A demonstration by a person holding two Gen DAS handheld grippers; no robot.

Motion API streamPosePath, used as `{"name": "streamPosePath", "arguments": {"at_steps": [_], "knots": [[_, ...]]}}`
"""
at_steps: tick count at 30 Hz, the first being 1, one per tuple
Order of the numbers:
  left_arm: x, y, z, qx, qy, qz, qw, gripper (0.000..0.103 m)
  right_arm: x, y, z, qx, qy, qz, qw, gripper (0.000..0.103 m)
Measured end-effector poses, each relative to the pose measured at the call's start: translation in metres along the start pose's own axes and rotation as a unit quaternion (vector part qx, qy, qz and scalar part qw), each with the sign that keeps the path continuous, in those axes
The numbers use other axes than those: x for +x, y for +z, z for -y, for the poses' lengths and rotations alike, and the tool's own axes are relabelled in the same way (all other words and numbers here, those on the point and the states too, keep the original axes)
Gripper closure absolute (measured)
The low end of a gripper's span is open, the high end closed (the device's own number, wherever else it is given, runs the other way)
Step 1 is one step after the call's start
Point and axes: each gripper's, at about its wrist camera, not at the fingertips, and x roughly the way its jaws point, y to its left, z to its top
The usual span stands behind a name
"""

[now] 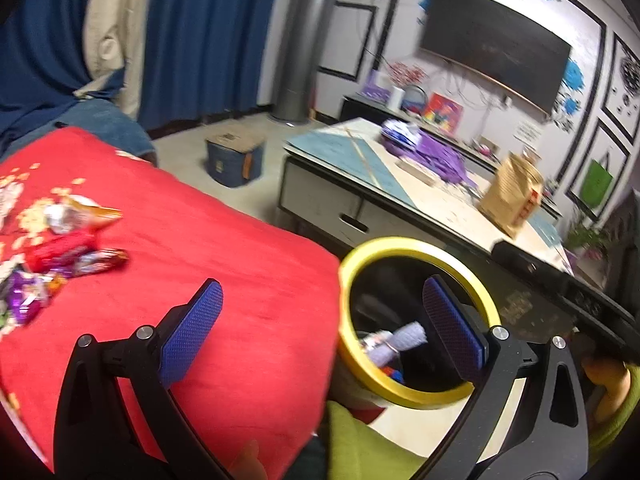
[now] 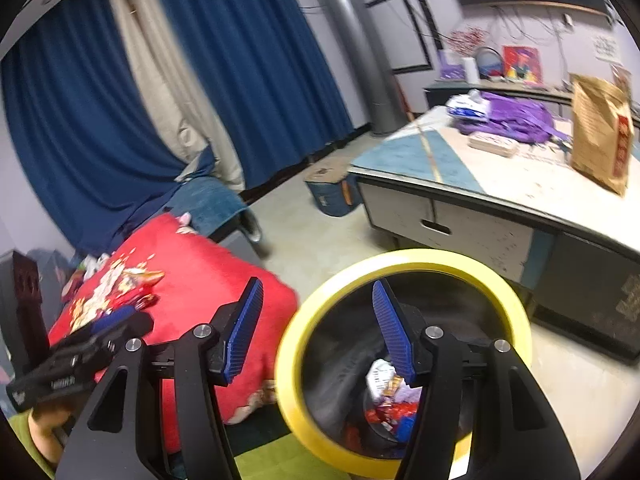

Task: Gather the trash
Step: 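Move both tools back over the remaining wrappers on the bedspread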

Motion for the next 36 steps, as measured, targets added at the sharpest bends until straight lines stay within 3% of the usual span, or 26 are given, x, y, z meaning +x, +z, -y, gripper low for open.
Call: {"name": "streamPosePath", "arguments": {"at_steps": [13,24,36], "knots": [[-0.047,0.011,-0.070,-0.075,0.067,0.057,0.9933,0.011,0.014,-0.008,-0.076,-0.073,0.058,-0.035,0.995,0.046],[-0.075,0.004,-0.131,-0.145,0.123,0.068,0.9794,0.011,0.040,-0.015,-0.144,-0.127,0.097,-0.066,0.985,0.046],[-0.087,-0.006,-0.180,-0.202,0.147,0.052,0.9670,0.011,0.081,-0.007,-0.188,-0.139,0.120,-0.091,0.979,0.046]]}}
